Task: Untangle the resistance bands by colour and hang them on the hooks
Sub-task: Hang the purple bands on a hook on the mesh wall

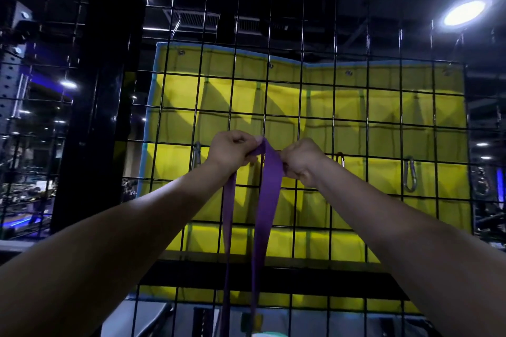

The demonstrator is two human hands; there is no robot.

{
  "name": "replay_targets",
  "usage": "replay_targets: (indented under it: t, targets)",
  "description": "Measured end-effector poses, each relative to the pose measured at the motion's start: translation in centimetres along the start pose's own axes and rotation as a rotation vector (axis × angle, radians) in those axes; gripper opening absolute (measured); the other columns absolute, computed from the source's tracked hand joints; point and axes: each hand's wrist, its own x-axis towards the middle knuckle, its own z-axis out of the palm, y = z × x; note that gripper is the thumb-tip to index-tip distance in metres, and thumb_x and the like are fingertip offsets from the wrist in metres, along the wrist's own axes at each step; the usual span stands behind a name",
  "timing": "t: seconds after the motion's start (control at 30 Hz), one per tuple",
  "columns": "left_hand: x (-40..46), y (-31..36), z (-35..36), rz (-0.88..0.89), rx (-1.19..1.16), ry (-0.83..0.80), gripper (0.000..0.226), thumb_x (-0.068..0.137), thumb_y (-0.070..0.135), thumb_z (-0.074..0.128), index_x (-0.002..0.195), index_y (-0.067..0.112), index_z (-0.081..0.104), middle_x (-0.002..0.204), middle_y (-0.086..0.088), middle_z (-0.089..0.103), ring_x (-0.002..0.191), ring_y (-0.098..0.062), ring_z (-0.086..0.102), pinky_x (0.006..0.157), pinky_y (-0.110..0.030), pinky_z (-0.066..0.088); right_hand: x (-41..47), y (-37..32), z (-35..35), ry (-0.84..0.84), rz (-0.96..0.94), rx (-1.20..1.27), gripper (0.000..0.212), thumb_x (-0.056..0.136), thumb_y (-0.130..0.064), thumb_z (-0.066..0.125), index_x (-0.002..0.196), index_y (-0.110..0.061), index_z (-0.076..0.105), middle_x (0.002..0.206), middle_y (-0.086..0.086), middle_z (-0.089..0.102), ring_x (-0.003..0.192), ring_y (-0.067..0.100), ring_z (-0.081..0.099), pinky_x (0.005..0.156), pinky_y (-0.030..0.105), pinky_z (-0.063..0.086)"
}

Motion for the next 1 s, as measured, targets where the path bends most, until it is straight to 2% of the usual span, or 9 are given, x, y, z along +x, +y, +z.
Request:
replay_targets:
  t: [0.13,0.2,0.27,0.4,0.5,0.6,0.7,0.9,1.0]
  targets:
    - [0.0,0.1,-0.5,-0.056,0.080,-0.028,0.011,0.087,0.012,0.061,0.081,0.004,0.063,0.079,-0.010,0.063,0.058,-0.016,0.060,0.039,-0.010,0.041,0.4,0.2,0.0,0.010,0.004,0.002,0.009,0.085,0.001,0.061,0.082,0.002,0.052,0.069,0.019,0.056,0.057,0.024,0.060,0.044,0.025,0.051]
    - [0.0,-0.1,-0.6,-0.060,0.181,-0.066,0.010,0.087,0.010,0.061,0.079,0.004,0.064,0.075,-0.011,0.062,0.051,-0.009,0.060,0.042,-0.013,0.047,0.4,0.1,0.0,-0.013,0.008,0.057,0.016,0.083,0.000,0.064,0.074,0.003,0.052,0.068,0.016,0.057,0.046,0.016,0.062,0.041,0.021,0.052]
    - [-0.3,-0.5,-0.7,-0.049,0.272,-0.096,0.010,0.086,0.009,0.061,0.086,0.000,0.066,0.068,-0.009,0.060,0.036,-0.002,0.054,0.040,-0.012,0.044,0.2,0.1,-0.1,-0.022,0.005,0.048,0.020,0.082,-0.002,0.066,0.069,0.000,0.052,0.067,0.012,0.058,0.042,0.011,0.061,0.036,0.016,0.049]
    - [-0.6,-0.5,-1.0,-0.010,0.415,-0.180,0.014,0.087,0.013,0.062,0.090,0.001,0.068,0.070,-0.006,0.061,0.033,0.000,0.051,0.039,-0.011,0.042,0.1,0.0,-0.1,-0.018,0.007,0.015,0.015,0.081,-0.005,0.068,0.086,0.006,0.058,0.075,0.016,0.060,0.053,0.015,0.059,0.035,0.016,0.048]
    - [-0.9,-0.4,-0.9,0.061,0.570,-0.235,0.016,0.087,0.014,0.061,0.089,0.001,0.070,0.058,0.001,0.057,0.033,-0.001,0.048,0.038,-0.012,0.039,-0.2,-0.3,-0.2,-0.005,-0.013,-0.077,0.021,0.082,-0.007,0.068,0.097,0.005,0.059,0.070,0.012,0.057,0.056,0.015,0.056,0.034,0.013,0.045]
    - [-1.1,-0.1,-0.6,0.169,0.740,-0.248,0.017,0.088,0.015,0.060,0.084,0.003,0.071,0.059,-0.003,0.057,0.044,-0.009,0.052,0.041,-0.013,0.040,-0.3,-0.4,-0.2,0.001,-0.003,-0.104,0.032,0.082,-0.009,0.068,0.106,0.012,0.059,0.067,0.010,0.055,0.054,0.014,0.055,0.033,0.012,0.043]
    - [-1.2,0.2,-0.4,0.284,0.925,-0.214,0.018,0.085,0.019,0.059,0.083,0.006,0.072,0.074,-0.011,0.063,0.069,-0.024,0.059,0.063,-0.032,0.049,-0.2,-0.4,-0.1,0.013,0.011,-0.146,0.038,0.082,-0.012,0.069,0.109,0.012,0.058,0.069,0.010,0.056,0.056,0.015,0.055,0.035,0.014,0.045]
    - [-1.9,0.2,0.0,0.412,1.086,-0.189,0.020,0.087,0.025,0.056,0.086,0.012,0.071,0.079,-0.008,0.065,0.070,-0.023,0.055,0.059,-0.031,0.037,-0.9,-0.2,-0.6,-0.051,0.025,-0.108,0.023,0.090,-0.013,0.060,0.106,0.002,0.061,0.072,0.008,0.056,0.058,0.015,0.054,0.035,0.013,0.044]
    - [-1.9,0.0,0.1,0.418,1.086,-0.190,0.019,0.088,0.025,0.055,0.085,0.013,0.071,0.074,-0.003,0.058,0.070,-0.021,0.053,0.060,-0.030,0.033,-1.3,0.4,-1.5,-0.117,0.022,-0.019,0.013,0.093,-0.013,0.054,0.097,-0.003,0.061,0.080,0.009,0.059,0.066,0.018,0.059,0.047,0.017,0.052]
